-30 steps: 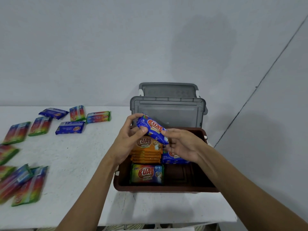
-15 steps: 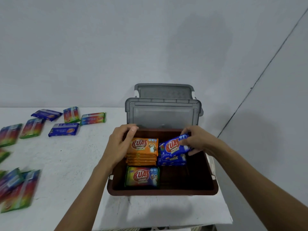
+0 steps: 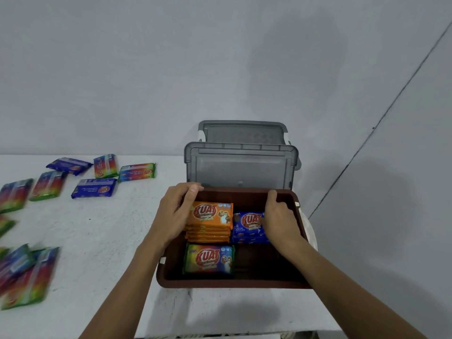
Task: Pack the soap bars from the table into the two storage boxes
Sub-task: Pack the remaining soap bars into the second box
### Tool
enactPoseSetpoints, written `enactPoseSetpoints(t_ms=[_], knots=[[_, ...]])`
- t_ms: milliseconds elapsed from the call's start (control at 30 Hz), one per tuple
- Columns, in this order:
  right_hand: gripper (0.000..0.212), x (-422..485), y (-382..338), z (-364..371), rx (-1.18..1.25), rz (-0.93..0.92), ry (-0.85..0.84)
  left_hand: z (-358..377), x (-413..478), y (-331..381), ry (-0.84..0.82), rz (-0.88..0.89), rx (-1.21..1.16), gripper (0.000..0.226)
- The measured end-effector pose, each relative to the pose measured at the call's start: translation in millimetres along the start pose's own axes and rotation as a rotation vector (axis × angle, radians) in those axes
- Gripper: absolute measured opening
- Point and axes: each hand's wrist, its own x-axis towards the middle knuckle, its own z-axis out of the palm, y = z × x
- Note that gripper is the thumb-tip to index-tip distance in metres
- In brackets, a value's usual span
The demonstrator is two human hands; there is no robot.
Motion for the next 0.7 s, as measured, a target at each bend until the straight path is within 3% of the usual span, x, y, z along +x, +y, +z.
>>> enactPoseSetpoints(t_ms=[267,367,467,700], knots=[[0.055,0.6,0.0,-5.4,-0.047,0.01,-0.02,-1.6,-1.0,1.9,0.007,0.009,-0.01,0.056],[0.047,3.2,-1.5,-18.7,-0.033,0.002,-0.03,-3.9,-0.9,1.8,-0.001,-0.021,-0.053,0.055],[0.028,5.5,-12.3,-31.6,-0.053,-0.088,0.006,-12.2,-0.4,2.7,-0.019,-0.032,-0.121,0.051],[0.024,10.1,-78.9,-33.4,0.077,-0.34,0.05,-64.1,-14.0,-20.0,0.101,-0.138,-0.202,0.034]])
